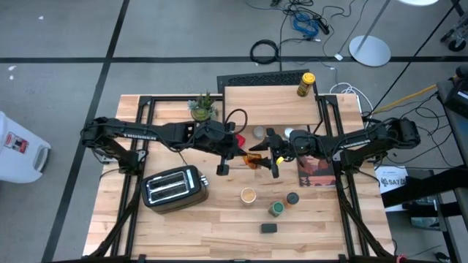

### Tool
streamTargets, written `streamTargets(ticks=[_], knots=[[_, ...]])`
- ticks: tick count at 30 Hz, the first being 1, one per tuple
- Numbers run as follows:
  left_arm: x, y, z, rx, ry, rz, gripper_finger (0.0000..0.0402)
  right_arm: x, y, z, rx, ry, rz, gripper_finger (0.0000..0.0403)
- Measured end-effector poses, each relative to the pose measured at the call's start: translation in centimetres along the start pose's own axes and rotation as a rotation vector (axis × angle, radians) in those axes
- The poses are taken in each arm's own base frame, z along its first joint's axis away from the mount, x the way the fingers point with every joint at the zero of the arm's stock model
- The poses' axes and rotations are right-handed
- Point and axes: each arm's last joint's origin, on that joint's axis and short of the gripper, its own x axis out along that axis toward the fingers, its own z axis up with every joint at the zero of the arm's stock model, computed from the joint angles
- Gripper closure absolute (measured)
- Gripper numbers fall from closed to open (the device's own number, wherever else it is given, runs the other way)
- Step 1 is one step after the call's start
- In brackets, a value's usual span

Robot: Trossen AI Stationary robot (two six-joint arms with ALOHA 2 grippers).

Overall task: Shelf spices
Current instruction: Put the orange seasoning bag on the shelf

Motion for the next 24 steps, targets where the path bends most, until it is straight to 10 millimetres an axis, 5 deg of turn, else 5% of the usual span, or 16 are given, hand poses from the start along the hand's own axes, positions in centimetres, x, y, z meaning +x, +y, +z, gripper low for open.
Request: streamTargets(ticks=[6,20,24], knots=[[0.0,0.0,0.0,0.000,0.001,0.000,0.0402,0.1,0.0,0.3,0.002,0.006,-0.006,0.0217],[0.1,0.0,-0.1,0.007,0.004,0.000,0.0402,0.9,1.2,2.2,-0.091,0.125,0.004,0.0386],[0.1,-0.1,-0.1,0.008,0.007,0.002,0.0402,0.8,1.1,2.1,-0.090,0.134,-0.005,0.0395]])
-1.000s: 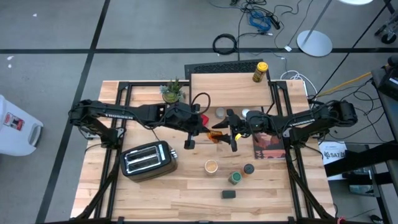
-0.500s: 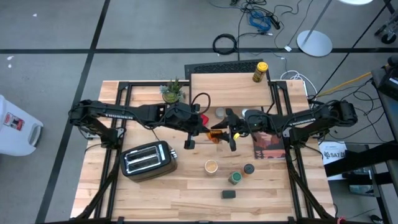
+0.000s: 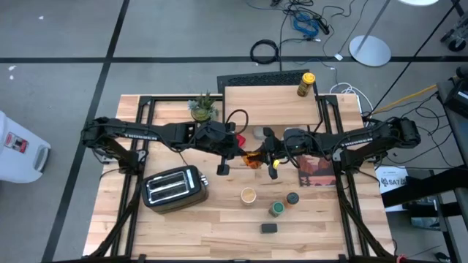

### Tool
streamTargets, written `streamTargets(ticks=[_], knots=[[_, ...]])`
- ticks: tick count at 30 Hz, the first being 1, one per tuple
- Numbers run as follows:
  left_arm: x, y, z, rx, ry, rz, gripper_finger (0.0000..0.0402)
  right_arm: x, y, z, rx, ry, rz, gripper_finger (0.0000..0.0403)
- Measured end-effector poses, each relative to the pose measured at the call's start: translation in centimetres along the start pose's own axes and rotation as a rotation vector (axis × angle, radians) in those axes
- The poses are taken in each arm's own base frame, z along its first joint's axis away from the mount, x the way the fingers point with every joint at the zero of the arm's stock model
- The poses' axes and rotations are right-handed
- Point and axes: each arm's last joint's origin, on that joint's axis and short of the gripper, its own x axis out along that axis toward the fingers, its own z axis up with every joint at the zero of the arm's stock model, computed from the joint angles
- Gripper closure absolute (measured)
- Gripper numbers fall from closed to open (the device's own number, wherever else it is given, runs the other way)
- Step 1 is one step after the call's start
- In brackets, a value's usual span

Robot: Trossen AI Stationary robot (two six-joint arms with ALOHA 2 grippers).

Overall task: Shelf spices
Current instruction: Put the orange seasoning bag on the shelf

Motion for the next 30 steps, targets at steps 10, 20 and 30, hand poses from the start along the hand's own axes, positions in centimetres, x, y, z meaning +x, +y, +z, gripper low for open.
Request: streamTargets(ticks=[10,20,30], knots=[[-0.01,-0.02,-0.01,0.001,0.002,0.001,0.0401,-0.01,0.00,-0.27,0.022,0.027,0.003,0.0361],[-0.08,-0.02,0.03,0.002,0.000,0.002,0.0402,0.00,-0.07,-0.19,-0.062,0.013,-0.021,0.0394],[-0.12,-0.35,0.16,0.008,0.003,0.027,0.0343,-0.06,-0.17,0.01,-0.065,-0.009,-0.028,0.0397]])
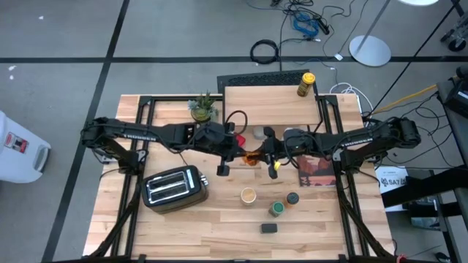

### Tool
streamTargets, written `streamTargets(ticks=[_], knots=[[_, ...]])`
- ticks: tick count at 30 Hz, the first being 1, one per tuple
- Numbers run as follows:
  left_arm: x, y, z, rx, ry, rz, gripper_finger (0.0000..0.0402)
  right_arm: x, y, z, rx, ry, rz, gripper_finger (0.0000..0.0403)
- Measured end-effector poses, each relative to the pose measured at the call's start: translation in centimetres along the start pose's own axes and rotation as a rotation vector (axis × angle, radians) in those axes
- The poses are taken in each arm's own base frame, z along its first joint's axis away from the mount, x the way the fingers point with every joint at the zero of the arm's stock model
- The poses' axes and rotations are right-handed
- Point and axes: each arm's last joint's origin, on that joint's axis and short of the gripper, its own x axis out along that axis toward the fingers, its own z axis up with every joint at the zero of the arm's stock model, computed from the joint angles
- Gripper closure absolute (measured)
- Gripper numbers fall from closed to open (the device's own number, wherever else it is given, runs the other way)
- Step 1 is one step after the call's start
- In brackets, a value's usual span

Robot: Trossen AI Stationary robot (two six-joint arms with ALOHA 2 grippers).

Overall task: Shelf spices
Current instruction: Put the orange seasoning bag on the shelf

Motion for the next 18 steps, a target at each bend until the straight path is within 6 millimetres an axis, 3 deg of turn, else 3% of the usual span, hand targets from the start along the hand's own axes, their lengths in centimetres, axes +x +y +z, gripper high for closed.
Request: streamTargets(ticks=[11,18], knots=[[-1.0,-0.2,0.7,0.005,-0.037,0.052,0.0186,-1.5,-0.1,1.2,-0.023,-0.051,-0.042,0.0397],[-3.4,0.0,2.0,-0.002,-0.124,0.072,0.0141,-3.2,0.0,2.4,-0.050,-0.100,-0.044,0.0397]])
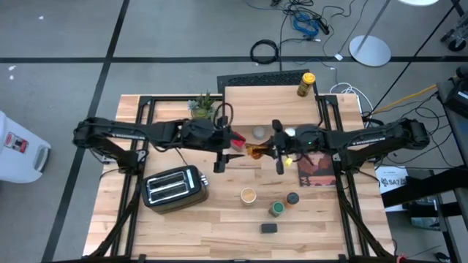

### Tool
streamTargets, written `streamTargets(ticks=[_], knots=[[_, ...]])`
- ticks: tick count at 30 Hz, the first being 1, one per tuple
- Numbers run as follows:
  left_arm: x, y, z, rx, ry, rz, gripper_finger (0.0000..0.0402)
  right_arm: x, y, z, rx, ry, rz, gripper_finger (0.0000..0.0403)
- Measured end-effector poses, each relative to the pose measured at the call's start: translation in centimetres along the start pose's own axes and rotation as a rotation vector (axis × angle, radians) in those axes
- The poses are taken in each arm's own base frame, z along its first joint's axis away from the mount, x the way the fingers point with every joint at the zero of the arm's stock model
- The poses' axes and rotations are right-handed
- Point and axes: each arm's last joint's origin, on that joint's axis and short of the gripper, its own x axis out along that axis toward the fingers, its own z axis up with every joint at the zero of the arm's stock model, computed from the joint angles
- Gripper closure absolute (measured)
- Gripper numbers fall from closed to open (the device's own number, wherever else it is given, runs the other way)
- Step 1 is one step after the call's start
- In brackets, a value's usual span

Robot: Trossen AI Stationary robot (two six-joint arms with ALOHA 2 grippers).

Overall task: Shelf spices
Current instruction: Put the orange seasoning bag on the shelf

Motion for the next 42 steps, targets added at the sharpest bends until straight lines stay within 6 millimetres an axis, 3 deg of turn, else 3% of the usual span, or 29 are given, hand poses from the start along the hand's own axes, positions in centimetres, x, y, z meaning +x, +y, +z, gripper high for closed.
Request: streamTargets(ticks=[9,20,26,34,42], knots=[[-0.9,0.1,0.4,0.012,-0.081,0.016,0.0139,-4.3,-0.4,2.2,-0.047,-0.076,-0.021,0.0397],[0.6,0.0,-2.8,0.002,-0.163,-0.014,0.0139,-11.3,-2.7,3.4,-0.085,-0.122,-0.176,0.0397],[1.2,-0.5,-4.9,-0.002,-0.190,-0.038,0.0139,-14.1,-4.0,3.9,-0.087,-0.116,-0.229,0.0397],[1.4,-0.7,-5.9,-0.023,-0.202,-0.042,0.0139,-16.0,-5.6,6.1,-0.151,-0.094,-0.287,0.0397],[1.4,-0.8,-6.0,-0.023,-0.199,-0.062,0.0139,-16.0,-8.1,6.9,-0.139,-0.073,-0.290,0.0397]])
